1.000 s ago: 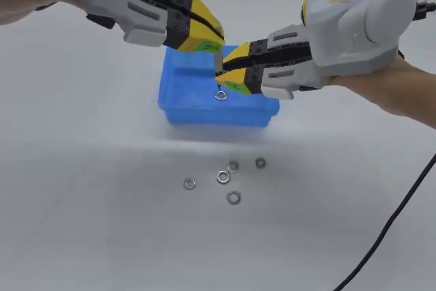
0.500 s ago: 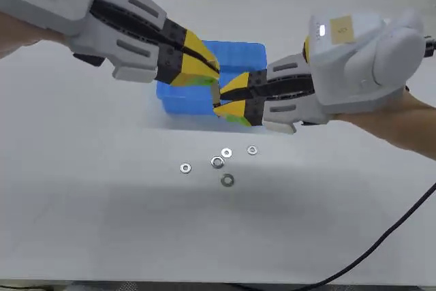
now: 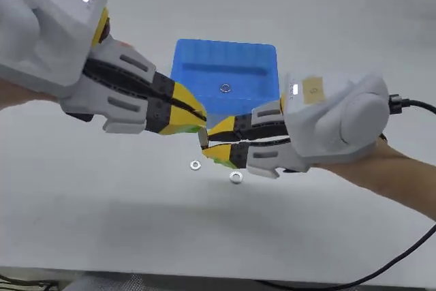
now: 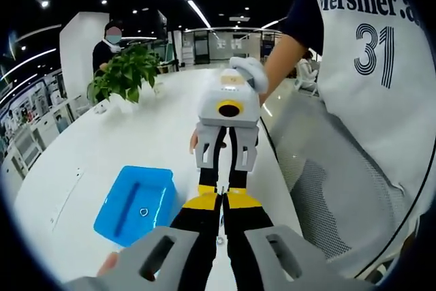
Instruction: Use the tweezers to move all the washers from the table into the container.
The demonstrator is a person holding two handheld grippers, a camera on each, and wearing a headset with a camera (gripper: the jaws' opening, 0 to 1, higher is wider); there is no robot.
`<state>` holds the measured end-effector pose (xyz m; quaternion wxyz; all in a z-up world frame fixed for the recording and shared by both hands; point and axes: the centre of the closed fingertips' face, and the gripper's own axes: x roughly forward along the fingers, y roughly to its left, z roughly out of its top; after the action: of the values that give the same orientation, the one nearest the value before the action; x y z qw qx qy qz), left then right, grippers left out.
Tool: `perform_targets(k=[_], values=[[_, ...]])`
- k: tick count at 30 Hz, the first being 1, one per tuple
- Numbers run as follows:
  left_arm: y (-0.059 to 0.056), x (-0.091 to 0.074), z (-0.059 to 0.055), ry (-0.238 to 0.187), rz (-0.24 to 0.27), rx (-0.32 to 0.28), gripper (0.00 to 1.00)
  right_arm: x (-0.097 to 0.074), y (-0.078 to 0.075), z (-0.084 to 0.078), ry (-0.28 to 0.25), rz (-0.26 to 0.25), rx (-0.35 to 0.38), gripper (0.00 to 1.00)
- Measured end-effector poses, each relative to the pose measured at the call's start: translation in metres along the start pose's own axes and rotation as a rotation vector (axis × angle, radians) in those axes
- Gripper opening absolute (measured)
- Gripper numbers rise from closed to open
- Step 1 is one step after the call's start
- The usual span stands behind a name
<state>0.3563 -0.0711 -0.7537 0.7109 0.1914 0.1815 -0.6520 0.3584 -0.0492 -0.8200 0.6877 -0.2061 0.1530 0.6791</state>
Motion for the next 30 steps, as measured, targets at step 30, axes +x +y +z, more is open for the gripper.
perform_targets(k=[30], values=[[-0.003,0.005,-0.029,0.004,0.015,-0.072,0.06,0.022,0.006,-0.020,0.050,0.054,0.004,0.11]])
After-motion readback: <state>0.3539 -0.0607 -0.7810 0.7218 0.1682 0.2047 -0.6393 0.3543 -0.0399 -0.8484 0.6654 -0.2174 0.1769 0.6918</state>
